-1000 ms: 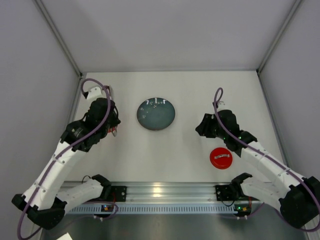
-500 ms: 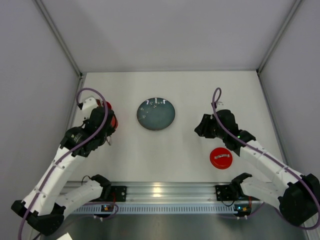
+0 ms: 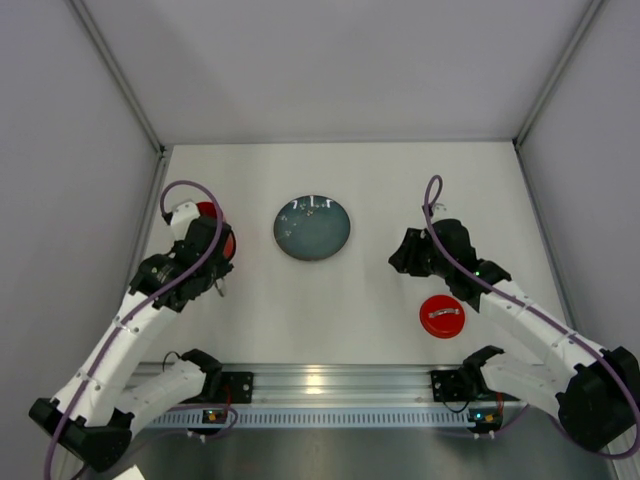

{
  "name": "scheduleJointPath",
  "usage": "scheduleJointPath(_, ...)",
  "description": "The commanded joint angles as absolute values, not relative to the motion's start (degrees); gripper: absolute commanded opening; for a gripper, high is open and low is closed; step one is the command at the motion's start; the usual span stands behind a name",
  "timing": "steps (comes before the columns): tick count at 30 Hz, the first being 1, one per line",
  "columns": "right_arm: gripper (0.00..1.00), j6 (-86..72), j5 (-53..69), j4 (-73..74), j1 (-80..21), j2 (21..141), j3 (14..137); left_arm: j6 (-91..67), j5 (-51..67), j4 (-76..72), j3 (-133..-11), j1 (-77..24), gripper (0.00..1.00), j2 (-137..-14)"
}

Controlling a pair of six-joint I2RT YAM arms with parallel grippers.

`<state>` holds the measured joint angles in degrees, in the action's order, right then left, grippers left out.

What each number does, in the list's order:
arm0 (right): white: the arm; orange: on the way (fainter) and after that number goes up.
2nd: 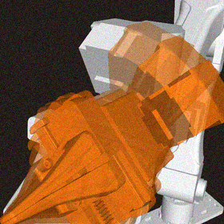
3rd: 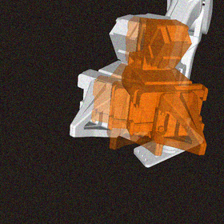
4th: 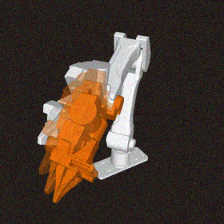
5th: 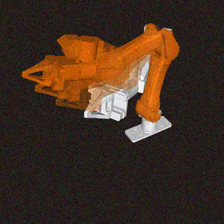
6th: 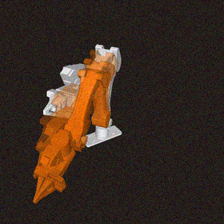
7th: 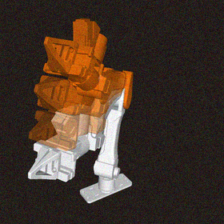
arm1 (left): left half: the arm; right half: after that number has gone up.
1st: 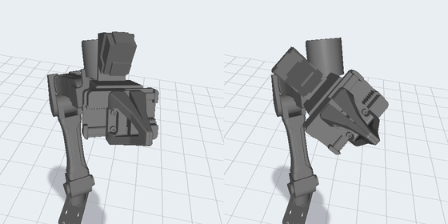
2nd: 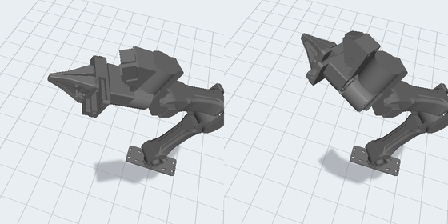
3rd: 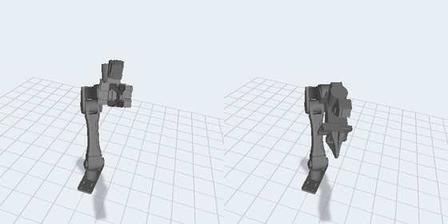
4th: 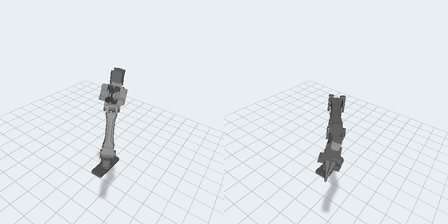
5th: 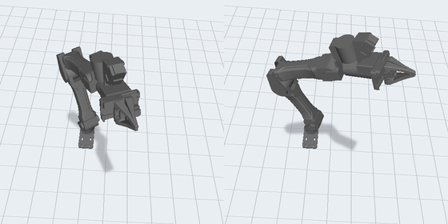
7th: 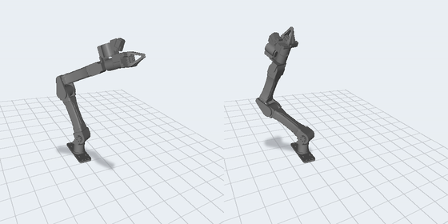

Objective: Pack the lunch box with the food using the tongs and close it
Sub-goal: Place the fake food in the packing box, then place the clamp at the center of the board.

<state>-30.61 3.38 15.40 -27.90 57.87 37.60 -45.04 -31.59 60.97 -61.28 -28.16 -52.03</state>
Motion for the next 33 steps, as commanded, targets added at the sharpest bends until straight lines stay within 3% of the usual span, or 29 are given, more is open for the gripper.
scheduleJointPath(1, 0.38, -30.67, 3.87, 12.66, -28.65, 58.09, 38.67, -44.30, -31.46, 57.57, -61.43, -27.51, 0.31, -51.77)
scheduleJointPath(14, 0.38, -30.59, 3.96, 12.83, -28.74, 58.10, 38.85, -43.33, -30.67, 56.51, -61.79, -26.63, 0.46, -51.86)
scheduleJointPath(20, 0.38, -30.41, 3.87, 13.01, -28.65, 58.10, 39.20, -42.19, -30.59, 56.16, -62.75, -26.19, 0.46, -52.38)
scheduleJointPath(29, 0.38, -29.88, 2.90, 14.50, -28.65, 57.66, 40.69, -36.22, -31.29, 56.43, -77.59, -26.10, 0.45, -60.37)
scheduleJointPath(33, 0.38, -29.71, 0.63, 16.43, -28.65, 55.73, 41.92, -33.14, -26.39, 54.50, -84.63, -26.10, 0.45, -65.91)
